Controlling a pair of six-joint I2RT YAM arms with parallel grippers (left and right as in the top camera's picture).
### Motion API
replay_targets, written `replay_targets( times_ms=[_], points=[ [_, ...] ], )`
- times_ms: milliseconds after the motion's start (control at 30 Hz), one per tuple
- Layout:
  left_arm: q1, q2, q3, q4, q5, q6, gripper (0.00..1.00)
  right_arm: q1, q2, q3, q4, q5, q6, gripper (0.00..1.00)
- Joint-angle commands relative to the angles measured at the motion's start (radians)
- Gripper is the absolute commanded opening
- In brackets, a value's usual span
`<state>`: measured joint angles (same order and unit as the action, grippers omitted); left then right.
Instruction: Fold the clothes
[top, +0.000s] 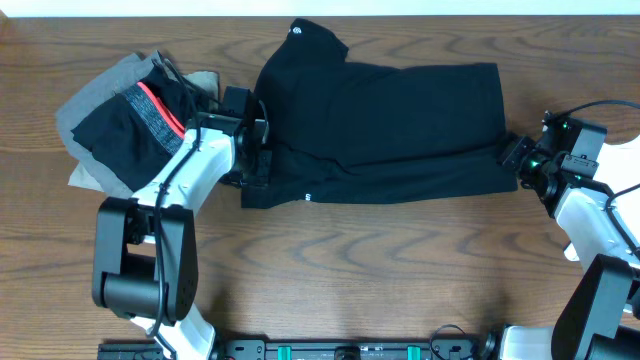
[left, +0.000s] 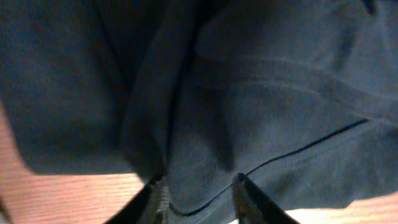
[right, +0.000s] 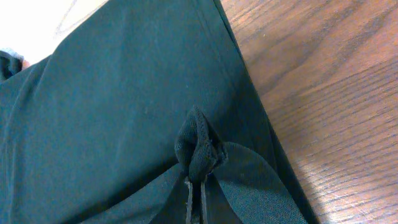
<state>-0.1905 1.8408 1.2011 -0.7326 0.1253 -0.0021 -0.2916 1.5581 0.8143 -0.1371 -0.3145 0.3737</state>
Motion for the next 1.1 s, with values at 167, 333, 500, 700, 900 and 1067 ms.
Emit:
replay_targets(
  times_ms=[167, 333, 500, 700, 900, 1067],
  points=[
    [0.005, 0.011, 0.022, -0.034, 0.039, 0.005, 0.06, -0.003, 0.006, 0.015, 0.004, 0.012, -0.013, 0.01],
    [0.005, -0.042, 0.078, -0.093, -0.034, 0.004, 0.06, -0.004, 0.006, 0.015, -0.006, 0.115, -0.016, 0.01],
    [0.006, -0.069, 0.094, -0.077, -0.097, 0.029, 0.06, -0.011, 0.006, 0.015, -0.012, 0.206, -0.015, 0.01],
    [0.008, -0.031, 0.092, -0.054, -0.109, 0.071, 0.06, -0.011, 0.006, 0.015, -0.011, 0.313, -0.016, 0.01],
    [0.011, -0.006, 0.092, -0.017, -0.112, 0.085, 0.15, -0.011, 0.006, 0.015, -0.009, 0.318, -0.016, 0.02],
    [0.011, -0.006, 0.093, -0.018, -0.12, 0.085, 0.54, -0.011, 0.006, 0.015, -0.009, 0.318, -0.016, 0.29]
  ],
)
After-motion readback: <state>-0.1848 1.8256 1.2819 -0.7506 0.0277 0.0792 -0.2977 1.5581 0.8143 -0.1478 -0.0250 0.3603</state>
